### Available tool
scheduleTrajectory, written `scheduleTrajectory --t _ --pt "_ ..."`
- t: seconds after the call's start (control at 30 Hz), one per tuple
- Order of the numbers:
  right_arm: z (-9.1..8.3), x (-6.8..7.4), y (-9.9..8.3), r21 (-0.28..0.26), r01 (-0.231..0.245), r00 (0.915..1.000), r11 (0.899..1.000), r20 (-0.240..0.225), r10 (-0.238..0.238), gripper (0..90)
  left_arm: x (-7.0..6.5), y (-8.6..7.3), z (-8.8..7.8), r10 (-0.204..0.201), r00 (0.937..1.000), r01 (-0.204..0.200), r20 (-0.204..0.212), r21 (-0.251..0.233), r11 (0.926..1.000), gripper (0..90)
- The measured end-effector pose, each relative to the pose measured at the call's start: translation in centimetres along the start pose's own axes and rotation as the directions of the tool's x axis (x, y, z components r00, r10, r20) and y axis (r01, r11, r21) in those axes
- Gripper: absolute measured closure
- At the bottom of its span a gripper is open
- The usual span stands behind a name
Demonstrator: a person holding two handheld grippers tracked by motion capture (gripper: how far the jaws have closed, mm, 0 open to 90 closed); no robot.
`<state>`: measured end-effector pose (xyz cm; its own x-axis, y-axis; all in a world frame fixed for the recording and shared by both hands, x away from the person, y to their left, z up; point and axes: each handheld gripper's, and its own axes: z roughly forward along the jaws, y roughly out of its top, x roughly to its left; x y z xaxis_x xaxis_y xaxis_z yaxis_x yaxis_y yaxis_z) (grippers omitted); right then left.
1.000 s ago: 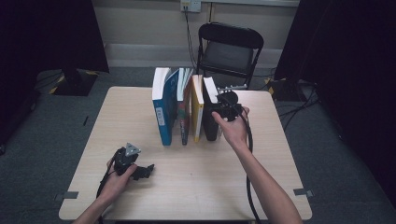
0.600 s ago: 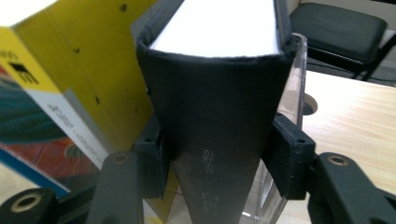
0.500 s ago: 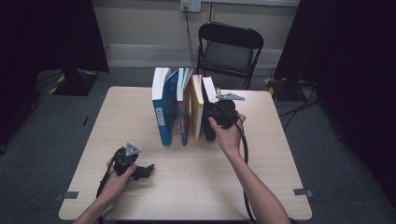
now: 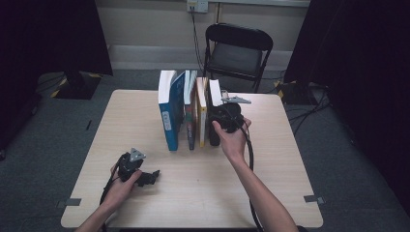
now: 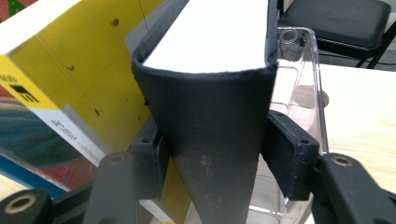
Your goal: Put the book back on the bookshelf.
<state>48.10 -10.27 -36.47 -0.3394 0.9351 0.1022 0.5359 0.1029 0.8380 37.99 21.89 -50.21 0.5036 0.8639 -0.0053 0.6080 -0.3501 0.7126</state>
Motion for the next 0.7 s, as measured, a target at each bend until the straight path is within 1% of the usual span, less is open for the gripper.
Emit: scheduleTrajectory --t 0.03,0.1,0.17,0.2,0.23,0.27,0.3,0.33,0.43,0.53,0.57,0.63,0.67,0.7 --pt "0.0 0.0 0.0 0.000 0.006 1.0000 1.000 -0.001 -0.006 44.7 0.0 0.0 0.0 0.000 1.0000 0.000 0.000 0.000 1.0000 0.0" --pt "0.0 0.2 0.1 -0.003 0.046 0.9989 0.999 0.004 -0.046 44.4 0.0 0.0 0.0 0.000 1.0000 0.000 0.000 0.000 1.0000 0.0" --pt "0.0 0.3 0.3 -0.012 0.067 0.9978 0.998 0.009 -0.066 43.6 0.0 0.0 0.0 0.000 1.0000 0.000 0.000 0.000 1.0000 0.0" --pt "0.0 0.3 0.3 -0.012 0.067 0.9978 0.998 0.009 -0.066 43.6 0.0 0.0 0.0 0.000 1.0000 0.000 0.000 0.000 1.0000 0.0" --pt "0.0 0.1 0.5 -0.014 0.057 0.9984 0.998 -0.007 -0.057 42.6 0.0 0.0 0.0 0.000 1.0000 0.000 0.000 0.000 1.0000 0.0" --pt "0.0 0.1 0.5 -0.014 0.057 0.9984 0.998 -0.007 -0.057 42.6 0.0 0.0 0.0 0.000 1.0000 0.000 0.000 0.000 1.0000 0.0" --pt "-0.1 0.1 0.5 -0.015 0.066 0.9977 0.998 -0.014 -0.067 40.9 0.0 0.0 0.0 0.000 1.0000 0.000 0.000 0.000 1.0000 0.0" --pt "-0.1 0.1 0.5 -0.015 0.066 0.9977 0.998 -0.014 -0.067 40.9 0.0 0.0 0.0 0.000 1.0000 0.000 0.000 0.000 1.0000 0.0" --pt "-0.1 -0.1 0.4 -0.022 0.081 0.9959 0.996 -0.039 -0.082 37.4 0.0 0.0 0.0 0.000 1.0000 0.000 0.000 0.000 1.0000 0.0" --pt "-0.1 -0.2 0.2 -0.029 0.090 0.9946 0.996 -0.049 -0.092 35.9 0.0 0.0 0.0 0.000 1.0000 0.000 0.000 0.000 1.0000 0.0" --pt "-0.1 -0.3 -0.3 -0.035 0.099 0.9933 0.994 -0.055 -0.101 35.5 0.0 0.0 0.0 0.000 1.0000 0.000 0.000 0.000 1.0000 0.0" --pt "-0.2 -0.4 -0.8 -0.047 0.101 0.9922 0.994 -0.070 -0.104 35.8 0.0 0.0 0.0 0.000 1.0000 0.000 0.000 0.000 1.0000 0.0" --pt "-0.2 -0.4 -0.8 -0.047 0.101 0.9922 0.994 -0.070 -0.104 35.8 0.0 0.0 0.0 0.000 1.0000 0.000 0.000 0.000 1.0000 0.0" --pt "-0.1 -0.7 -1.4 -0.053 0.104 0.9912 0.993 -0.078 -0.107 39.5 0.0 0.0 0.0 0.000 1.0000 0.000 0.000 0.000 1.0000 0.0"
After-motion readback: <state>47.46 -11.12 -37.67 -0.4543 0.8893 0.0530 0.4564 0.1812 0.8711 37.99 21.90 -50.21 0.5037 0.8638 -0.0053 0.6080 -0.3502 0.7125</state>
